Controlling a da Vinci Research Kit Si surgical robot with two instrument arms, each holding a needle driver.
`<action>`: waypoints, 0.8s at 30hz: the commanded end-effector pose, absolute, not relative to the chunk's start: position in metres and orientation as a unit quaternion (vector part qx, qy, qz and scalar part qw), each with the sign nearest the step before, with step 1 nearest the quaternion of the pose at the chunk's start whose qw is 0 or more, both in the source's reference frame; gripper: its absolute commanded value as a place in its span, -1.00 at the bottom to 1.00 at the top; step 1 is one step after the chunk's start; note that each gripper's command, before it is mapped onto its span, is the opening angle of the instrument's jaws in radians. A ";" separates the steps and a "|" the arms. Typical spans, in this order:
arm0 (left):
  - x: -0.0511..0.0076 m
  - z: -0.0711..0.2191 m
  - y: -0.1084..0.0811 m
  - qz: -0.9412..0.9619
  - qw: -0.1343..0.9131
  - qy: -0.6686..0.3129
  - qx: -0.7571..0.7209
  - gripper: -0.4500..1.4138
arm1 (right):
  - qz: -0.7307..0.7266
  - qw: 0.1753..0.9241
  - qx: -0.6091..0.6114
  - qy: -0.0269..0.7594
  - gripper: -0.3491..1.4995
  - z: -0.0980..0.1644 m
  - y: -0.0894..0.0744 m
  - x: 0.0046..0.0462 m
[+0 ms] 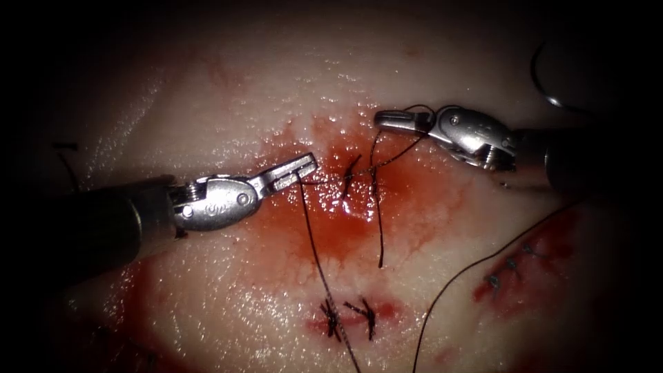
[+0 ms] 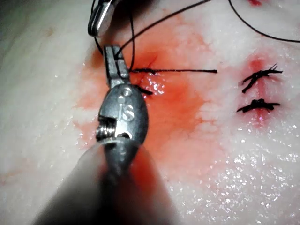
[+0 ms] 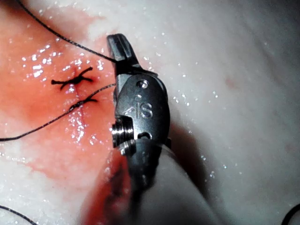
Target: Wound Closure
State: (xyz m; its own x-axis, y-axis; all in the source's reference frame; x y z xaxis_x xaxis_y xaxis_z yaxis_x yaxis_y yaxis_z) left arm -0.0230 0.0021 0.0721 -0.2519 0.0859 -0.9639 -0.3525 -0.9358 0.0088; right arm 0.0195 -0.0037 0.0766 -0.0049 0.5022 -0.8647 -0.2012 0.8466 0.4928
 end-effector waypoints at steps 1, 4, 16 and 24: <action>-0.0234 0.074 0.003 0.784 0.137 0.111 -0.595 -1.00 | 0.252 0.676 0.133 0.679 -1.00 0.077 -0.004 0.0207; -0.0232 0.075 0.003 0.782 0.132 0.110 -0.599 -1.00 | 0.249 0.646 0.174 0.700 -1.00 0.077 -0.004 0.0213; -0.0242 0.083 0.004 0.783 0.121 0.095 -0.602 -1.00 | 0.187 0.555 0.293 0.756 -1.00 0.078 -0.005 0.0232; -0.0256 0.085 0.005 0.790 0.119 0.089 -0.595 -1.00 | 0.114 0.566 0.349 0.738 -1.00 0.077 -0.008 0.0236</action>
